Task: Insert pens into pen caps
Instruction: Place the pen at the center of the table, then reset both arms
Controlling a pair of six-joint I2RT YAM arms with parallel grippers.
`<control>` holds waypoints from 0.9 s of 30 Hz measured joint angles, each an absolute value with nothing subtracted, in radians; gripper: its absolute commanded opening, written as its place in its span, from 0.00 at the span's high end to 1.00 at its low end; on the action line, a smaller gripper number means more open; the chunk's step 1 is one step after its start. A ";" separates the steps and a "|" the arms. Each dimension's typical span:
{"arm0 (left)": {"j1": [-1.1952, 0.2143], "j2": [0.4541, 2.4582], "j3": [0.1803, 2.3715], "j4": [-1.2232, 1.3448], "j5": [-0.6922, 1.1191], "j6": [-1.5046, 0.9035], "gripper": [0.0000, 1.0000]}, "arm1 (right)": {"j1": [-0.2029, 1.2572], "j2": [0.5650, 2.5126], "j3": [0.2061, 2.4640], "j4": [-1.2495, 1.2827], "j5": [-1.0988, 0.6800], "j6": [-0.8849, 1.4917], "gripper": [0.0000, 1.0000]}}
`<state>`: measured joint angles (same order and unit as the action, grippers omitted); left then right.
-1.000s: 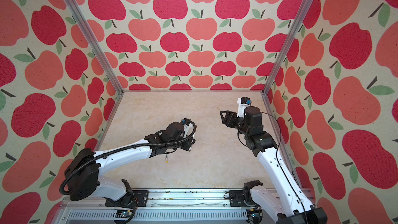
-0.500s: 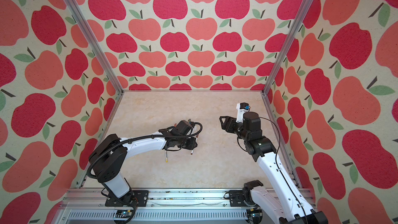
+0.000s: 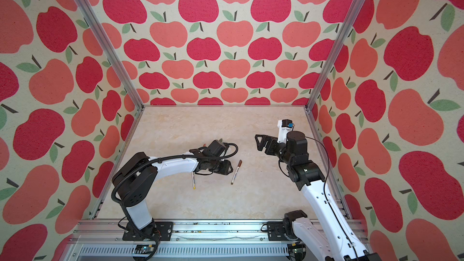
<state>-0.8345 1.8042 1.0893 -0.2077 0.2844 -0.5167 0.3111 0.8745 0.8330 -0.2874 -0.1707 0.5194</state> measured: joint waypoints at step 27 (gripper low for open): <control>-0.030 1.102 0.530 0.072 -0.286 -0.253 0.01 | 0.237 1.131 0.345 0.455 0.446 -0.056 0.01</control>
